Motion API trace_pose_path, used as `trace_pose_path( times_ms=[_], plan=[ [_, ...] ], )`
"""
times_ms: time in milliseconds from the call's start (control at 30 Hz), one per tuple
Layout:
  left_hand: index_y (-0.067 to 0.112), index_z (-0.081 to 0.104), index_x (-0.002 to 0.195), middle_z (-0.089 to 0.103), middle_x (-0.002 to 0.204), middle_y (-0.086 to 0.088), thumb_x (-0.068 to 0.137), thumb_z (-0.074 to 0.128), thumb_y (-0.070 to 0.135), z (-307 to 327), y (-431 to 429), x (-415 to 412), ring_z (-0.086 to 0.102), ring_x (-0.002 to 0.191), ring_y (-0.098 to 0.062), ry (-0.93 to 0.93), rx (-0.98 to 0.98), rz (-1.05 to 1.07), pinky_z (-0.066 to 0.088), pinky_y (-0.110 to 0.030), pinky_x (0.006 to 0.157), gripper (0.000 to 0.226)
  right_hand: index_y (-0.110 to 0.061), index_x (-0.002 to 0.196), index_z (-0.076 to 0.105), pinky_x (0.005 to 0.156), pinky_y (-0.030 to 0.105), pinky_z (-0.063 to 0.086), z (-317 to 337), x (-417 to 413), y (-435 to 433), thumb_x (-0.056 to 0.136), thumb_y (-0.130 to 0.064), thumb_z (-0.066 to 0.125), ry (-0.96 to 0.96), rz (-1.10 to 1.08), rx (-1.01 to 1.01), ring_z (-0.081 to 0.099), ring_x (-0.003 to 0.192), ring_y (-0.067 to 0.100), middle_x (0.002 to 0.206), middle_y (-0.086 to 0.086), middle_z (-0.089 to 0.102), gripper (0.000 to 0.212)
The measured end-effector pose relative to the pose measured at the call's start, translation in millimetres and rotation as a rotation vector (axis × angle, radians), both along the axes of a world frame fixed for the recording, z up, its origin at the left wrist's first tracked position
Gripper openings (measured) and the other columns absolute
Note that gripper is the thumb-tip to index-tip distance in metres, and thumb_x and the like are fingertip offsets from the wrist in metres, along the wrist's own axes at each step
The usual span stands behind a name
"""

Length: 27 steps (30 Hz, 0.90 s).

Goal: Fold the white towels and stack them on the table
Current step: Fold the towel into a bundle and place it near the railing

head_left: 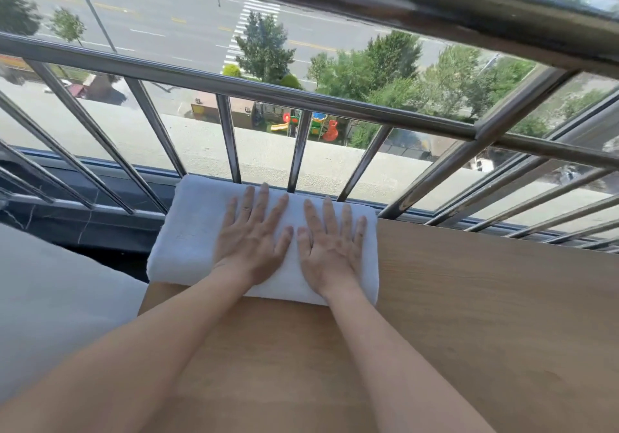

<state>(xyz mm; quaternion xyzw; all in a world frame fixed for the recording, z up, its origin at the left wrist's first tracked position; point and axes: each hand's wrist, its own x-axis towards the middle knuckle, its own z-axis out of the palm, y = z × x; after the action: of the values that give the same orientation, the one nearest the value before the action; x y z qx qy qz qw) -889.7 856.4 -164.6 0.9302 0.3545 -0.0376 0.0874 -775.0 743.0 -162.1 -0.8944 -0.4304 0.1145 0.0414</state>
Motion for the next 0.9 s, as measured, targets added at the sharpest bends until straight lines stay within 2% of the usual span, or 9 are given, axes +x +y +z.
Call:
trace_pose_path(
  times_ms=[133, 267, 367, 433, 533, 600, 667, 733, 900],
  plan=[
    [0.038, -0.003, 0.159, -0.012, 0.168, 0.0, 0.098, 0.007, 0.059, 1.8, -0.3, -3.9, -0.015, 0.154, -0.02, -0.029, -0.025, 0.001, -0.008, -0.046, 0.123, 0.066, -0.041, 0.154, -0.019, 0.119, 0.045, -0.022, 7.0, -6.4, -32.8, 0.098, -0.056, -0.003, 0.02, 0.082, -0.036, -0.028, 0.149, 0.017, 0.165, -0.008, -0.023, 0.06],
    [0.033, -0.001, 0.16, -0.011, 0.168, -0.001, 0.1, 0.006, 0.054, 2.8, -16.8, -13.9, -0.012, 0.154, -0.02, -0.027, -0.031, 0.004, -0.008, -0.044, 0.123, 0.064, -0.036, 0.158, -0.012, 0.121, 0.045, -0.018, 13.6, -29.3, -90.6, 0.105, -0.048, 0.014, 0.041, 0.07, -0.047, -0.025, 0.15, 0.013, 0.164, -0.01, -0.022, 0.06],
    [0.023, 0.015, 0.161, 0.009, 0.168, -0.005, 0.099, 0.008, 0.057, 6.1, -48.2, -32.9, 0.003, 0.155, -0.024, -0.054, -0.031, -0.01, -0.002, -0.044, 0.123, 0.071, -0.033, 0.16, 0.003, 0.119, 0.045, -0.021, 22.5, -41.4, -134.8, 0.106, -0.047, 0.021, 0.079, 0.081, -0.083, -0.019, 0.152, 0.014, 0.167, -0.01, -0.012, 0.059],
    [0.02, 0.02, 0.16, 0.014, 0.167, -0.005, 0.095, 0.005, 0.061, 9.5, -74.0, -42.6, 0.006, 0.155, -0.026, -0.047, -0.054, -0.013, 0.001, -0.044, 0.123, 0.078, -0.035, 0.159, 0.004, 0.119, 0.044, -0.022, 32.4, -41.2, -161.6, 0.106, -0.046, 0.022, 0.109, 0.073, -0.087, -0.017, 0.152, 0.014, 0.168, -0.009, -0.006, 0.058],
    [0.023, 0.024, 0.159, 0.008, 0.169, -0.001, 0.096, 0.008, 0.063, 21.7, -113.7, -38.5, 0.002, 0.155, -0.025, 0.02, -0.145, -0.025, 0.016, -0.044, 0.122, 0.076, -0.038, 0.159, 0.002, 0.119, 0.039, -0.019, 52.5, -28.3, -194.8, 0.105, -0.046, 0.026, 0.128, 0.003, -0.031, -0.015, 0.153, 0.013, 0.167, -0.011, -0.009, 0.059],
    [0.026, 0.039, 0.15, 0.014, 0.167, -0.002, 0.097, 0.012, 0.066, 38.2, -138.4, -30.7, 0.013, 0.153, -0.023, 0.095, -0.175, -0.113, 0.031, -0.041, 0.115, 0.072, -0.038, 0.159, 0.005, 0.12, 0.037, -0.015, 67.9, -17.2, -217.7, 0.105, -0.043, 0.028, 0.122, -0.032, 0.004, -0.01, 0.154, 0.013, 0.167, -0.011, -0.009, 0.059],
    [0.028, 0.05, 0.139, 0.027, 0.16, 0.001, 0.101, 0.017, 0.064, 58.0, -166.1, -27.7, 0.03, 0.146, -0.018, 0.249, -0.164, -0.24, 0.043, -0.04, 0.106, 0.062, -0.04, 0.159, 0.006, 0.121, 0.037, -0.011, 82.7, -8.2, -246.0, 0.105, -0.04, 0.029, 0.124, -0.047, 0.023, -0.006, 0.154, 0.014, 0.168, -0.011, -0.005, 0.058],
    [0.026, 0.052, 0.137, 0.041, 0.148, 0.004, 0.103, 0.019, 0.06, 74.6, -194.5, -27.4, 0.038, 0.14, -0.015, 0.342, -0.139, -0.357, 0.044, -0.042, 0.104, 0.059, -0.041, 0.158, 0.005, 0.122, 0.038, -0.008, 96.3, -0.5, -279.7, 0.106, -0.041, 0.028, 0.125, -0.065, 0.039, -0.004, 0.154, 0.014, 0.168, -0.012, -0.004, 0.057],
    [0.024, 0.054, 0.13, 0.051, 0.13, 0.001, 0.104, 0.015, 0.058, 108.4, -274.8, -7.8, 0.044, 0.131, -0.018, 0.31, -0.082, -0.403, 0.044, -0.042, 0.099, 0.057, -0.043, 0.158, 0.007, 0.123, 0.04, -0.001, 132.2, 31.0, -382.6, 0.105, -0.043, 0.029, 0.085, -0.118, 0.082, 0.0, 0.155, 0.015, 0.168, -0.013, -0.003, 0.058]
  ],
)
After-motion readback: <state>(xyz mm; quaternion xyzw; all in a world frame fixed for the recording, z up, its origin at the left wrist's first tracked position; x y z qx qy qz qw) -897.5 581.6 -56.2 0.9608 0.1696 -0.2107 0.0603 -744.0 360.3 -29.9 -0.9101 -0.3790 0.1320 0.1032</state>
